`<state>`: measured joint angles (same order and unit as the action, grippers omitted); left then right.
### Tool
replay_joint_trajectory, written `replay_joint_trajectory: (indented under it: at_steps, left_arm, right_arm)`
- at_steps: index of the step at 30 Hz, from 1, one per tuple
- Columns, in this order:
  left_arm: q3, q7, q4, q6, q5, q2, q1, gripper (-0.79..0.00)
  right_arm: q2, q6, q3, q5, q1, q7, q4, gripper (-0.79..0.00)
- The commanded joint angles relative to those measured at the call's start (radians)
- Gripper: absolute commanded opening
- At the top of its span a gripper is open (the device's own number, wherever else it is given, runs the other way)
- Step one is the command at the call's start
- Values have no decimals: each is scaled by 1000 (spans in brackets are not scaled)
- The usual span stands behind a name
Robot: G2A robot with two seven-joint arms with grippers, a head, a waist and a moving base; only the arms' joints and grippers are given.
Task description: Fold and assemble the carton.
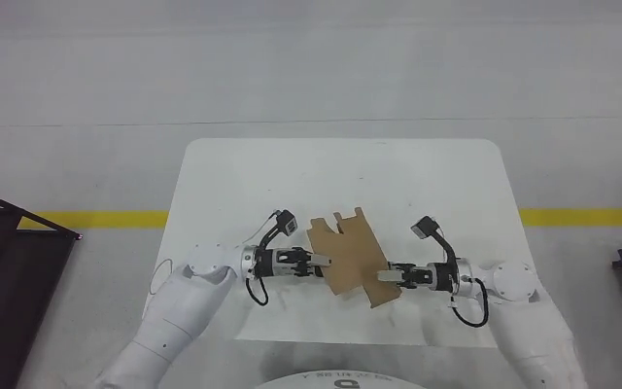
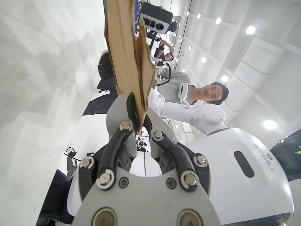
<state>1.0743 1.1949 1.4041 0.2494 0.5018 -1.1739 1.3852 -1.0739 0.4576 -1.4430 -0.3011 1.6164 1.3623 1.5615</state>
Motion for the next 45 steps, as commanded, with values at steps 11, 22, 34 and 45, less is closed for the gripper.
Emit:
replay_joint_trajectory:
  at_steps: [11, 22, 34, 45]
  left_arm:
    - [37, -44, 5, 44, 11, 12, 15, 0]
    - [270, -349, 135, 157, -398, 64, 146, 0]
    - [372, -524, 281, 127, -542, 84, 295, 0]
    - [372, -550, 298, 126, -523, 83, 302, 0]
  right_arm:
    - [16, 145, -10, 134, 2, -145, 51, -785]
    - [12, 372, -159, 764, 89, -656, 272, -785]
    - [3, 183, -159, 1929, 225, -1409, 475, -785]
    - [2, 148, -145, 1923, 253, -1528, 426, -785]
